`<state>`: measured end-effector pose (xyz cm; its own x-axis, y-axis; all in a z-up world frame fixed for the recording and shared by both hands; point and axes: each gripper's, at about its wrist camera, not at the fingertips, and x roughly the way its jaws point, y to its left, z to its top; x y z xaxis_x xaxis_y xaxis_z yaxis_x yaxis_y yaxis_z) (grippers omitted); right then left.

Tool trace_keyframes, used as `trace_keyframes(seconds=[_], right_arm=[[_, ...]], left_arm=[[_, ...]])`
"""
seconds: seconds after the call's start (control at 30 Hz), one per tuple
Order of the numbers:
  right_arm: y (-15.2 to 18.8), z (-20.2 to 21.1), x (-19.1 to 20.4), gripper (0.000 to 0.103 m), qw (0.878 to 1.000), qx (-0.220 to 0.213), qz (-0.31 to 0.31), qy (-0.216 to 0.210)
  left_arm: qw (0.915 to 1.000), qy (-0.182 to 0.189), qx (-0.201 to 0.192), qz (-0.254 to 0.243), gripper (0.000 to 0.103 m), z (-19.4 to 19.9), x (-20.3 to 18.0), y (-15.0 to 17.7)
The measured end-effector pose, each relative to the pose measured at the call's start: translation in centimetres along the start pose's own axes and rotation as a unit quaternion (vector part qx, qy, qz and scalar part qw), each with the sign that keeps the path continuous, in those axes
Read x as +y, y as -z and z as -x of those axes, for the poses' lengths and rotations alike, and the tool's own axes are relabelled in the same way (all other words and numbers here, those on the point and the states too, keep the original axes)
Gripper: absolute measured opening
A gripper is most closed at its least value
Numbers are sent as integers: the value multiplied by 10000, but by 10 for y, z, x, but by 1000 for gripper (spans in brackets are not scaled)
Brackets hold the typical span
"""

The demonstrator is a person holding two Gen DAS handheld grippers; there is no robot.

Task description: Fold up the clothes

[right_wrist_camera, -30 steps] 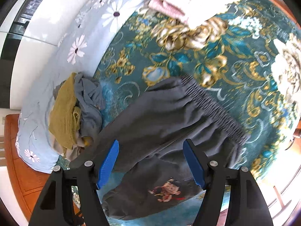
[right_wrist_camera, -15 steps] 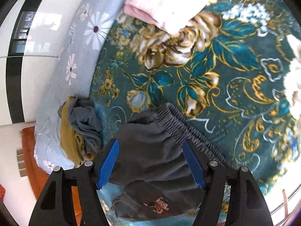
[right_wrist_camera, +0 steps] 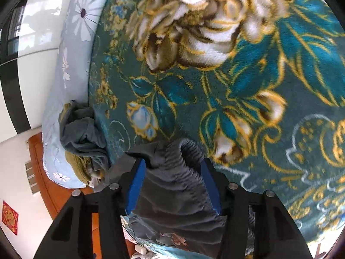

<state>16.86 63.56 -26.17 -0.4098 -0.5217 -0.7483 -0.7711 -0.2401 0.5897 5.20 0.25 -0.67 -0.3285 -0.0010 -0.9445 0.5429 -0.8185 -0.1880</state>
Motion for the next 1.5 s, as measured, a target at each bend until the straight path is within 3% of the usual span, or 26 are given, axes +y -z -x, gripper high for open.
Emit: trace_keyframes(seconds=[0.2, 0.4, 0.43, 0.57, 0.73, 0.93, 1.07, 1.13, 1.33, 1.4, 1.43, 1.47, 1.5], right_arm=[[-8, -27, -3, 37, 9990, 378, 68, -219], [-15, -42, 8, 36, 9976, 556, 357, -196], [-16, -42, 10, 29, 9975, 556, 397, -205], [-8, -34, 23, 21, 9969, 338, 682, -187], [-17, -6, 24, 9, 9967, -322, 269, -699], [-16, -1, 42, 7, 9980, -433, 396, -240], [-1, 10, 54, 9, 9974, -502, 522, 7], [12, 23, 69, 11, 9934, -590, 916, 365], [47, 41, 107, 14, 9808, -849, 1458, 974], [56, 45, 114, 31, 9766, -1056, 1441, 1198], [60, 48, 118, 54, 9739, -1203, 1412, 1306], [63, 49, 120, 65, 9716, -1339, 1358, 1400], [66, 52, 122, 65, 9697, -1444, 1222, 1543]], left_arm=[[9990, -163, 146, 396, 64, -4, 6, -2], [9980, -220, 380, 455, 64, -16, -4, -1], [9981, -222, 392, 432, 64, -17, -6, -1], [9981, -214, 443, 372, 64, -20, -12, -3], [9976, -149, 469, 481, 64, -19, -3, -6], [9955, -7, 482, 819, 64, -14, 30, -9], [9926, 139, 498, 1099, 64, -13, 60, -11], [9921, 239, 495, 1129, 64, -15, 73, -13], [9962, 502, 403, 593, 64, -23, 88, -24], [9965, 616, 427, 381, 64, -29, 93, -33], [9961, 681, 449, 344, 64, -32, 96, -38], [9954, 770, 473, 320, 64, -35, 99, -44], [9946, 858, 497, 303, 64, -37, 103, -50]])
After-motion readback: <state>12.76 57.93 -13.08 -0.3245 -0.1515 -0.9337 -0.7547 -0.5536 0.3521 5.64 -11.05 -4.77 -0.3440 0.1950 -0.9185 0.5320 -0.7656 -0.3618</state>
